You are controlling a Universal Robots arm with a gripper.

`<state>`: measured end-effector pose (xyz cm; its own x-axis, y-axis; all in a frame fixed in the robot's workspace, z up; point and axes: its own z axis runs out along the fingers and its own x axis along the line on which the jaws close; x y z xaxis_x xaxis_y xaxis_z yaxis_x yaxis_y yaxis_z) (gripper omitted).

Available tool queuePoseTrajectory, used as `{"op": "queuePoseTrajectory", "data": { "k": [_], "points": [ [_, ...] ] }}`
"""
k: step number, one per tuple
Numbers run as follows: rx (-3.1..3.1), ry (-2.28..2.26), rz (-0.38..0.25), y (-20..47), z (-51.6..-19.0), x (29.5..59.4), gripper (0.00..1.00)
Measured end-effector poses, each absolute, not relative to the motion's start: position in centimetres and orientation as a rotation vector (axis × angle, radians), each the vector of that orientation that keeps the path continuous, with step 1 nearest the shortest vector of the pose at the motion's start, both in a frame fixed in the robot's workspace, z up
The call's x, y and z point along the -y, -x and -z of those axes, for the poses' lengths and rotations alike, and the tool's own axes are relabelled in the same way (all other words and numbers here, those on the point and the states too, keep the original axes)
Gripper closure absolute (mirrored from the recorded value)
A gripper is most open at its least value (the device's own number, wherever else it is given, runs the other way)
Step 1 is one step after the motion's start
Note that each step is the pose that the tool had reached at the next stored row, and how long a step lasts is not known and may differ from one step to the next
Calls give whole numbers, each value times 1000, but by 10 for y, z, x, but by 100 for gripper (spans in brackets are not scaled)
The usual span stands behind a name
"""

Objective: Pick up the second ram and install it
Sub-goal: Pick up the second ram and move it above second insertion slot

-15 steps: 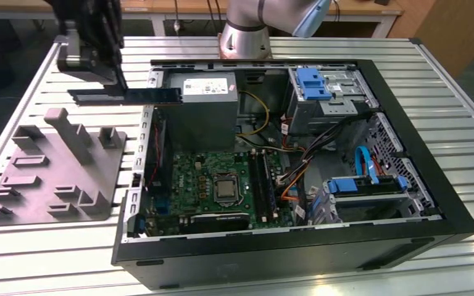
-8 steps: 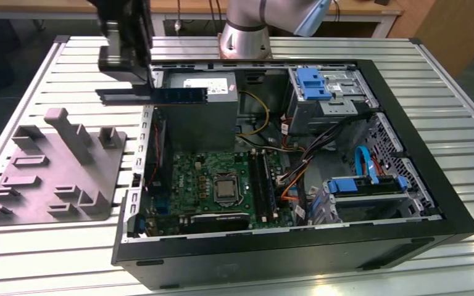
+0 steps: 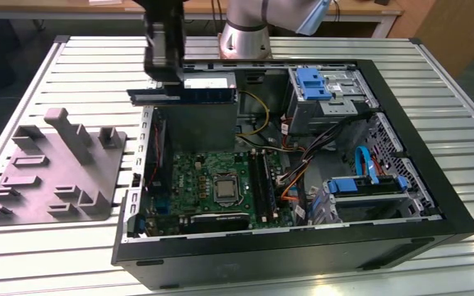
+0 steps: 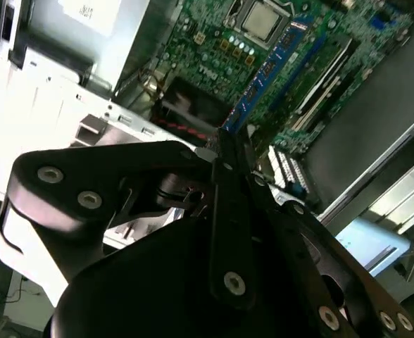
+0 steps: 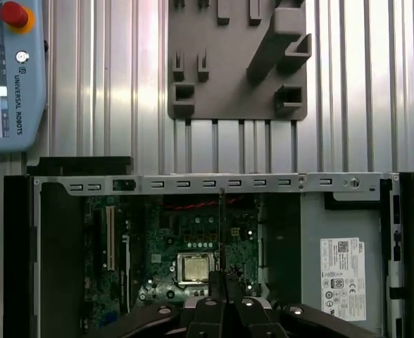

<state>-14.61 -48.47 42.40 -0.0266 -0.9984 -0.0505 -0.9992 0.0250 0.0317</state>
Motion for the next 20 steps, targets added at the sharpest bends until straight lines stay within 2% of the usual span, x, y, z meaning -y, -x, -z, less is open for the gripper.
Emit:
{"op": "queuePoseTrajectory", "data": {
  "k": [11,20],
  "points": [
    [-2239,2182,-91,117,-422,485,89],
    [-2239,2182,-91,109,-407,485,89]
  ]
}}
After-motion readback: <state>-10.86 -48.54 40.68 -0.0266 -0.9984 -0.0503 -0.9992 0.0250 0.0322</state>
